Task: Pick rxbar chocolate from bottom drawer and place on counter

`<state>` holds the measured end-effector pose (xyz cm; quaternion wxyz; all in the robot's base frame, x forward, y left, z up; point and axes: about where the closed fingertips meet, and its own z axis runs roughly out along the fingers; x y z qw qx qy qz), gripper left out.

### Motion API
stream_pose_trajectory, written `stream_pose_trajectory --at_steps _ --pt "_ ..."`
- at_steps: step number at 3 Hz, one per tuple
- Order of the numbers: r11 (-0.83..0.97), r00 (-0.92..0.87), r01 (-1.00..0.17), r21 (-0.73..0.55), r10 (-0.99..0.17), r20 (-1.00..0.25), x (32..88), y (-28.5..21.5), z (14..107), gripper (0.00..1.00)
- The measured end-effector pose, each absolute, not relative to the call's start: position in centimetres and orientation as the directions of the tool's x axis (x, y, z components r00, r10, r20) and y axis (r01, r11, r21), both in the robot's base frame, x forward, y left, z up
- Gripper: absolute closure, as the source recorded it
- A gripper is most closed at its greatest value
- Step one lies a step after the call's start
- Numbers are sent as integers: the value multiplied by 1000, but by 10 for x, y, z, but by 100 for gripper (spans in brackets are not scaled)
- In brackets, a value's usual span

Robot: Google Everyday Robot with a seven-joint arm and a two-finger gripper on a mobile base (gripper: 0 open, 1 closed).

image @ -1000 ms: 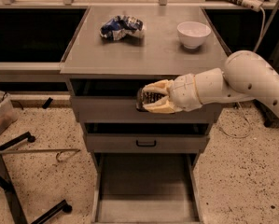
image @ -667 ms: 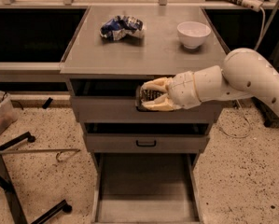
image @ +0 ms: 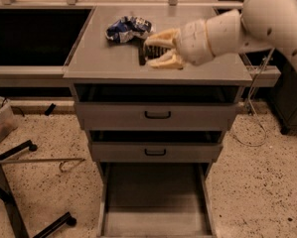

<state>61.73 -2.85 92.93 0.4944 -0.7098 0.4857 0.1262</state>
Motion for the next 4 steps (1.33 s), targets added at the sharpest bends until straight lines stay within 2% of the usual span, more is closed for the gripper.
stream_pose_trajectory --at_steps 1,2,4 --pt "-33 543 -761 -648 -581 -607 646 -29 982 100" --pt "43 483 -755 -655 -639 -598 691 -38 994 100" --pt "116 336 -835 -538 -667 -665 748 -35 949 100"
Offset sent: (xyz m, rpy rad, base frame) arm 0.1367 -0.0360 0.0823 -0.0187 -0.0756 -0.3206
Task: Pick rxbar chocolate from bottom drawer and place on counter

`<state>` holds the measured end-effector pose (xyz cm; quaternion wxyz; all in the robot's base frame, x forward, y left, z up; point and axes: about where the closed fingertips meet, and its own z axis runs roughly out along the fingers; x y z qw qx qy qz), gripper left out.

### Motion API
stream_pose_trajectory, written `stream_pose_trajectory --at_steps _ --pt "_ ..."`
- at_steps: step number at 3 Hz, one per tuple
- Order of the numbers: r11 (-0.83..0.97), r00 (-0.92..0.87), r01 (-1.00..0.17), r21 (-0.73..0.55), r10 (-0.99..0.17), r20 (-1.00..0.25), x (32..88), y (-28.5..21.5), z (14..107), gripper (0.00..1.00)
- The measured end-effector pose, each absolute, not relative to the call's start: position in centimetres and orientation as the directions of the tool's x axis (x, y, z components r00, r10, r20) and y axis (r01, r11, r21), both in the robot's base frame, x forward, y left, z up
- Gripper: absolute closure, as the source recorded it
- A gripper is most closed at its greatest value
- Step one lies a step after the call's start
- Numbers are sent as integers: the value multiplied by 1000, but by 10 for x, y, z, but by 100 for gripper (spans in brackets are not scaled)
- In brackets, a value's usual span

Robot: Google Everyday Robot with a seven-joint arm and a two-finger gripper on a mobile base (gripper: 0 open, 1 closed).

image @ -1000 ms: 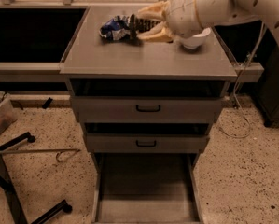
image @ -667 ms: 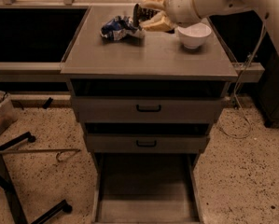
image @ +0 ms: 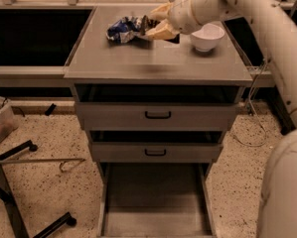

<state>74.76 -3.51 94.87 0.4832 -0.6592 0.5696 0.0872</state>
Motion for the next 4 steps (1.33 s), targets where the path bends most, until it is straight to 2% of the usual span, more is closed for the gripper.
stream_pose_trajectory --at_steps 3,4 --pt "144 176 -939 -313 -580 -795 746 -23 834 100" --pt "144 176 -939 -313 -580 -795 746 -23 834 81"
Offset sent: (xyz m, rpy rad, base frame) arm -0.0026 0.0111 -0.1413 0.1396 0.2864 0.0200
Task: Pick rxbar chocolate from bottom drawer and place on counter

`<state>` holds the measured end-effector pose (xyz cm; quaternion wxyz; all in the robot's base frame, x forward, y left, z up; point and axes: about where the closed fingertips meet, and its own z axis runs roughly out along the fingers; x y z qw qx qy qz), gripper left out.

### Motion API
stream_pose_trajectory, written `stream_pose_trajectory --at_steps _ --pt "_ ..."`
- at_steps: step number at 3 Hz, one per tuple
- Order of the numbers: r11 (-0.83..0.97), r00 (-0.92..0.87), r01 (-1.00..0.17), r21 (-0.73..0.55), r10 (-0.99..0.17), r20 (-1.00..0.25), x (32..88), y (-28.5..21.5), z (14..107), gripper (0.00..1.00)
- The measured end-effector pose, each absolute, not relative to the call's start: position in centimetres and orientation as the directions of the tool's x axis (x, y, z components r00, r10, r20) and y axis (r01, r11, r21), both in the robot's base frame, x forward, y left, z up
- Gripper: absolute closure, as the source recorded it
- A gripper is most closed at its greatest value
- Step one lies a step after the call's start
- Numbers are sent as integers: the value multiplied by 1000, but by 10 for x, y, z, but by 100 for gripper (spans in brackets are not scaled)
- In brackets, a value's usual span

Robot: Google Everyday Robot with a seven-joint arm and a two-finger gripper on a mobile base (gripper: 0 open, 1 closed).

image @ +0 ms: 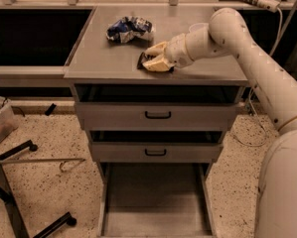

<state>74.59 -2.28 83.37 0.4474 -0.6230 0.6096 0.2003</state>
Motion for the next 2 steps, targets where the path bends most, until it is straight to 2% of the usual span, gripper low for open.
stream_pose_trajectory --at_steps 2 --pt "144 176 -939 -313 -580 -795 746 -23 834 35"
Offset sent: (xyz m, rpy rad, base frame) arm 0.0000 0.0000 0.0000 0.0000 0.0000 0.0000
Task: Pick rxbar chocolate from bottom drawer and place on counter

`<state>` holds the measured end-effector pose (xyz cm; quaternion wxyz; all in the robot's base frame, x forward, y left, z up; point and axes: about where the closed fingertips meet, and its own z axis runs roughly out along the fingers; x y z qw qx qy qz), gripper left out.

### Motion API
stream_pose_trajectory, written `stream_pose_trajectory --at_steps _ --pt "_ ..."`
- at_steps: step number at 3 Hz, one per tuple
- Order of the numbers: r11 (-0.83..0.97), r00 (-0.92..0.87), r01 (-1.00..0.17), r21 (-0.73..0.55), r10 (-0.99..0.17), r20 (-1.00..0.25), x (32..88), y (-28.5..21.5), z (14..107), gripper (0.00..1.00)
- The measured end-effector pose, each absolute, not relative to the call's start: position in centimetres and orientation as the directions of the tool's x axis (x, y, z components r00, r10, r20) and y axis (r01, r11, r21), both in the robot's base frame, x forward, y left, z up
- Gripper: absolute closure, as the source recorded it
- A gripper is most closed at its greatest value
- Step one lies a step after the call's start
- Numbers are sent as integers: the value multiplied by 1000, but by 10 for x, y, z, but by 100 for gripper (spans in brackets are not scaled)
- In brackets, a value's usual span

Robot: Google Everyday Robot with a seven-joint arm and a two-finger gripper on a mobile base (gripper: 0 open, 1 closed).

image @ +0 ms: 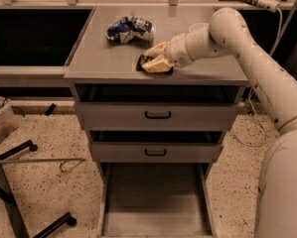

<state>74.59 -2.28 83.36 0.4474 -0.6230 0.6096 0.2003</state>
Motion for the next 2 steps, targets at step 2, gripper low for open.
stream_pose_trajectory --at_steps 2 --pt "143 176 -939 -313 -580 -795 746 -23 834 0"
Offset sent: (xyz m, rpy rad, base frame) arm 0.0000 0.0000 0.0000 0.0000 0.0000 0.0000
